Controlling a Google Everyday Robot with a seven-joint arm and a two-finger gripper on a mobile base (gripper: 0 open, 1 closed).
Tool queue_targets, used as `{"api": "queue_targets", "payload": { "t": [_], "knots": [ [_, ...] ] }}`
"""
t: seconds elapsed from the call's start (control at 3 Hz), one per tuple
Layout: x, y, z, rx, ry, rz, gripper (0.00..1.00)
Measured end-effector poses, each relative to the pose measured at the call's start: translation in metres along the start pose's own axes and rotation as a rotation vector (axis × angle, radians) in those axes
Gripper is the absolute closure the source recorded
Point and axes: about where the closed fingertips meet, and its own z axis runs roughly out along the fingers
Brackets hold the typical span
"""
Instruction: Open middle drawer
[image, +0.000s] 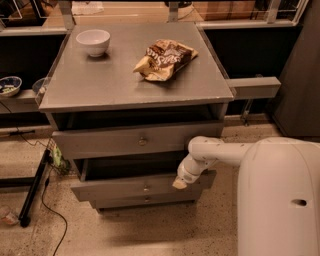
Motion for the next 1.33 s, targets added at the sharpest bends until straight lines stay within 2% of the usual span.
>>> {"api": "queue_targets", "payload": {
  "t": [0.33,1.33],
  "knots": [
    [0.0,0.0,0.0,0.0,0.0,0.0,1.0],
    [0.0,-0.01,-0.013,-0.001,-0.006,0.001,1.0]
  ]
}}
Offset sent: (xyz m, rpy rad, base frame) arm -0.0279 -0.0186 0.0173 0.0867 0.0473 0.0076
